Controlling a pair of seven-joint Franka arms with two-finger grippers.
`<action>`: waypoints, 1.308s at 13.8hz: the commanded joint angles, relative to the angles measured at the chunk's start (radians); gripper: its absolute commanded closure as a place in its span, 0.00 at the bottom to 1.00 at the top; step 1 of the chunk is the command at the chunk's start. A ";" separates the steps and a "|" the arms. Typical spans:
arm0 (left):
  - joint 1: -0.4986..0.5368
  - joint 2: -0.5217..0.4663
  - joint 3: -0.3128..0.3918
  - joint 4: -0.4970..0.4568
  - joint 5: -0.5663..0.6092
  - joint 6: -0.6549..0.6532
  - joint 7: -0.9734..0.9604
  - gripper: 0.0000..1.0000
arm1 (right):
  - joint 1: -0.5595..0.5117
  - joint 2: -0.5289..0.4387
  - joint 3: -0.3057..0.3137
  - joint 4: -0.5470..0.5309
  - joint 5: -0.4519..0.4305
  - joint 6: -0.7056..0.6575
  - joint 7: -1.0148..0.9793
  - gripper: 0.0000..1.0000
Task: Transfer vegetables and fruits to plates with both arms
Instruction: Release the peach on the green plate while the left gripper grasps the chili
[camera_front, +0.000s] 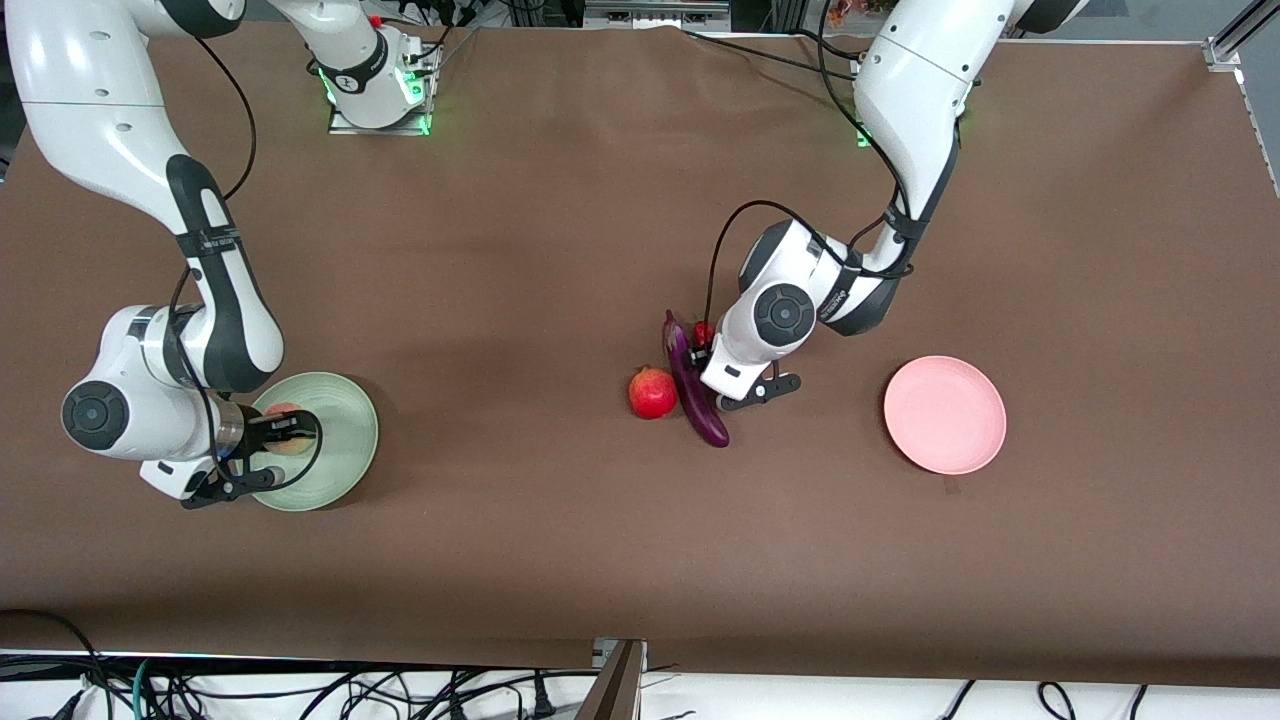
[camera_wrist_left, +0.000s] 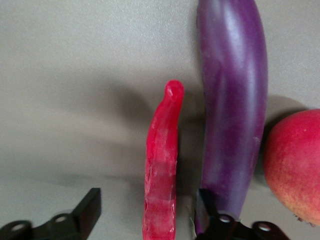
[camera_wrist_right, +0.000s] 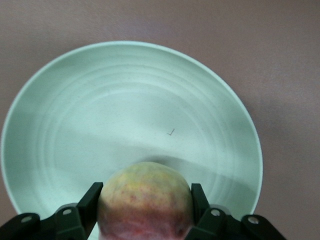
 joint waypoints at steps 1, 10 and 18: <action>-0.002 -0.006 0.011 -0.009 0.022 -0.003 -0.007 0.40 | -0.026 0.008 0.018 -0.005 -0.017 0.016 -0.015 0.78; -0.041 0.013 0.012 -0.007 0.021 0.004 -0.049 0.61 | 0.055 -0.016 0.030 0.164 -0.003 -0.172 0.074 0.00; 0.060 -0.005 0.076 0.078 0.021 -0.116 0.154 1.00 | 0.200 -0.018 0.083 0.181 0.076 -0.207 0.448 0.00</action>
